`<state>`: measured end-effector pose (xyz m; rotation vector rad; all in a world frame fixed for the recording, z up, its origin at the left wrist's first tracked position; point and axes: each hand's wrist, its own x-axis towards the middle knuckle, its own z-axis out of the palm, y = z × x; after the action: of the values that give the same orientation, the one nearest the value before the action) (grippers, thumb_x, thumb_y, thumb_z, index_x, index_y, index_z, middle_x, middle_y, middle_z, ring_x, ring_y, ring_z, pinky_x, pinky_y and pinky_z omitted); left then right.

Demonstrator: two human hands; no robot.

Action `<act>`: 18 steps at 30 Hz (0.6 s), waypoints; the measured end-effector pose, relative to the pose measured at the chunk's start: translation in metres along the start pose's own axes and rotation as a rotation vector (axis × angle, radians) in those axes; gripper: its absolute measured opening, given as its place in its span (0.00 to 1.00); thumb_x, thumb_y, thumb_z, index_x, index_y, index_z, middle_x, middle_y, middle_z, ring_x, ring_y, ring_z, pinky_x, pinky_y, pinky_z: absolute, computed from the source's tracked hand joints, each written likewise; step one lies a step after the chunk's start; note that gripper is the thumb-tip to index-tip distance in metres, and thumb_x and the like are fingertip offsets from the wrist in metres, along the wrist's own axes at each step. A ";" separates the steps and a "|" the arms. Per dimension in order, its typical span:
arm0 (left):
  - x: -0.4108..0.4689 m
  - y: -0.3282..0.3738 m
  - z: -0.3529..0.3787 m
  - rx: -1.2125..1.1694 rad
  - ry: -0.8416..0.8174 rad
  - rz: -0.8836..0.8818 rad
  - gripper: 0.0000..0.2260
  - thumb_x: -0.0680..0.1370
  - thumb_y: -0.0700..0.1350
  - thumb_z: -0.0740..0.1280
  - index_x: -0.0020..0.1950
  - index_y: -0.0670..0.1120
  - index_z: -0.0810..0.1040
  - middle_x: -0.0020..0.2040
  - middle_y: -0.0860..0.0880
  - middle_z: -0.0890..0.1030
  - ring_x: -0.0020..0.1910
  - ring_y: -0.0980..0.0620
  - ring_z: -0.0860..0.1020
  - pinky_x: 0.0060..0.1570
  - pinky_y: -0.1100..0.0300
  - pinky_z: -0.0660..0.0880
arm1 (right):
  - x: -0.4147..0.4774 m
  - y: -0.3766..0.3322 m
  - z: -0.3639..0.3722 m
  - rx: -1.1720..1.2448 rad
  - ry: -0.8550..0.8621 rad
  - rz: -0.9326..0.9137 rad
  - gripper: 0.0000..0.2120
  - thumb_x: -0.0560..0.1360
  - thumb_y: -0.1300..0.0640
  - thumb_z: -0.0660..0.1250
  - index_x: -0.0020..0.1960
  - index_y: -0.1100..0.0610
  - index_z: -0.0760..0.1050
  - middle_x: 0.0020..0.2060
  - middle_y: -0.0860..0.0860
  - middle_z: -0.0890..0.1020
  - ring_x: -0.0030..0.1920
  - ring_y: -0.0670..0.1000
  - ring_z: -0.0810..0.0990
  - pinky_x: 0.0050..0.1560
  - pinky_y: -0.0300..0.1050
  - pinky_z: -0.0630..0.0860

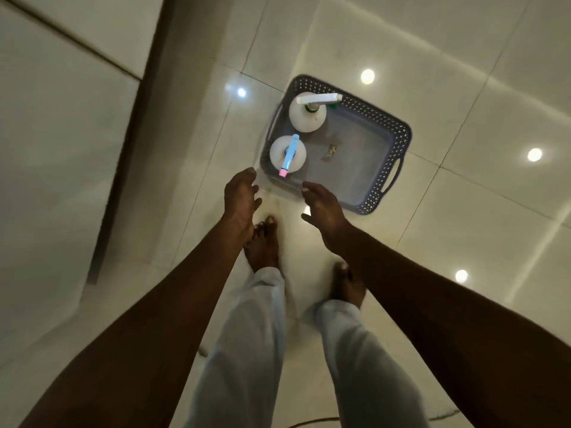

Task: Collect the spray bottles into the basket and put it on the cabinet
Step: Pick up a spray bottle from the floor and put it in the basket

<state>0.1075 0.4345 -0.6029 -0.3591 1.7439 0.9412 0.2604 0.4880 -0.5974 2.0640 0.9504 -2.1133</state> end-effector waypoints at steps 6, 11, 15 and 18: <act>-0.066 -0.019 -0.037 0.006 0.113 0.100 0.16 0.84 0.43 0.64 0.71 0.45 0.79 0.70 0.44 0.80 0.69 0.44 0.78 0.70 0.44 0.76 | -0.058 0.001 0.018 -0.154 -0.165 -0.043 0.16 0.86 0.54 0.65 0.73 0.54 0.78 0.67 0.52 0.79 0.67 0.51 0.77 0.71 0.59 0.78; -0.113 -0.057 -0.074 -0.239 0.232 0.066 0.13 0.83 0.42 0.64 0.66 0.47 0.81 0.66 0.46 0.82 0.55 0.55 0.82 0.55 0.58 0.82 | -0.092 0.001 0.045 -0.350 -0.325 -0.114 0.14 0.85 0.53 0.66 0.70 0.52 0.80 0.69 0.50 0.80 0.66 0.48 0.78 0.69 0.58 0.80; -0.151 -0.101 -0.097 -0.392 0.337 -0.008 0.14 0.81 0.42 0.65 0.65 0.47 0.83 0.65 0.45 0.83 0.63 0.44 0.82 0.69 0.45 0.78 | -0.115 0.012 0.066 -0.508 -0.433 -0.158 0.14 0.85 0.53 0.66 0.70 0.52 0.80 0.70 0.50 0.79 0.71 0.51 0.76 0.69 0.58 0.80; -0.183 -0.139 -0.115 -0.463 0.392 -0.045 0.15 0.82 0.42 0.65 0.68 0.45 0.81 0.67 0.44 0.82 0.67 0.42 0.80 0.72 0.43 0.75 | -0.130 0.032 0.083 -0.654 -0.497 -0.163 0.15 0.85 0.54 0.66 0.71 0.53 0.79 0.70 0.51 0.79 0.71 0.51 0.76 0.69 0.57 0.80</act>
<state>0.1909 0.2228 -0.4826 -0.9309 1.8403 1.3069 0.2145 0.3760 -0.4963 1.1253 1.4821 -1.8709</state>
